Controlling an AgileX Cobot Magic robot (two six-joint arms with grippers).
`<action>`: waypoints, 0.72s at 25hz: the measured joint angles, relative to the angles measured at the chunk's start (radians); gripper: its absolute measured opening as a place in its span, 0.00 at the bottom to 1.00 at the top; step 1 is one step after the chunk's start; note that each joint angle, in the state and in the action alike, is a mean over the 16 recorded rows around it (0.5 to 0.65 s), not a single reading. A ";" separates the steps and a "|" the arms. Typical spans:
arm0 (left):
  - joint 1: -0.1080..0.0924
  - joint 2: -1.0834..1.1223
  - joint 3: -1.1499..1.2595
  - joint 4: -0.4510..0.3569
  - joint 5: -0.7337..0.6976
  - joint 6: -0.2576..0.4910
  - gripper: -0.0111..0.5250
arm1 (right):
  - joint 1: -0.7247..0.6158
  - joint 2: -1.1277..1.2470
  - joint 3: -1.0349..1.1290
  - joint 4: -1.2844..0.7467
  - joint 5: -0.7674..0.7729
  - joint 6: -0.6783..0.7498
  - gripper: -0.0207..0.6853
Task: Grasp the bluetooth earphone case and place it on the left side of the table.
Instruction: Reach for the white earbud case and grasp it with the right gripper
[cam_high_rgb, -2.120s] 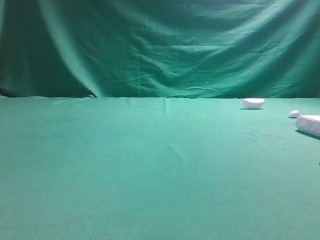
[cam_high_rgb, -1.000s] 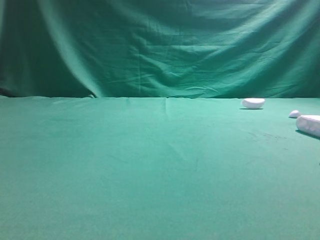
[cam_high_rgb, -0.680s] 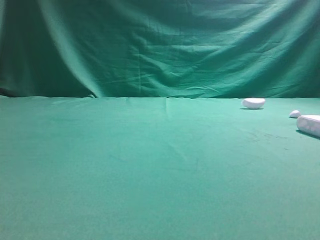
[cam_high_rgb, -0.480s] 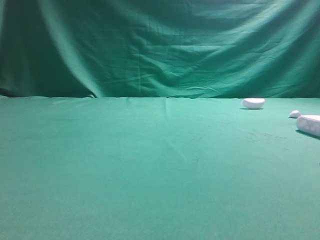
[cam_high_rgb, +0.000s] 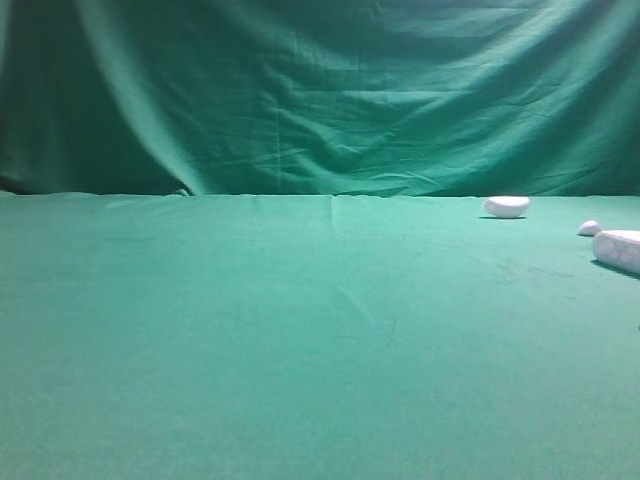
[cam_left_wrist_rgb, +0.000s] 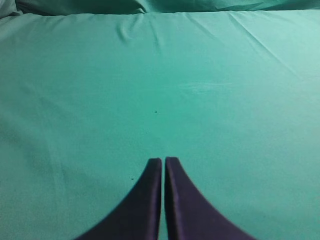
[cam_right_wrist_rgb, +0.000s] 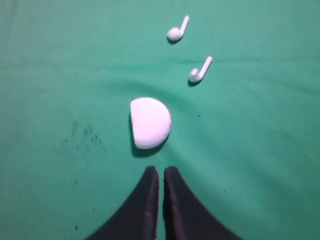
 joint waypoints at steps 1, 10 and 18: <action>0.000 0.000 0.000 0.000 0.000 0.000 0.02 | 0.010 0.043 -0.018 -0.009 0.005 -0.005 0.18; 0.000 0.000 0.000 0.000 0.000 0.000 0.02 | 0.068 0.374 -0.149 -0.067 -0.001 -0.012 0.68; 0.000 0.000 0.000 0.000 0.000 0.000 0.02 | 0.069 0.526 -0.213 -0.070 -0.016 -0.012 0.76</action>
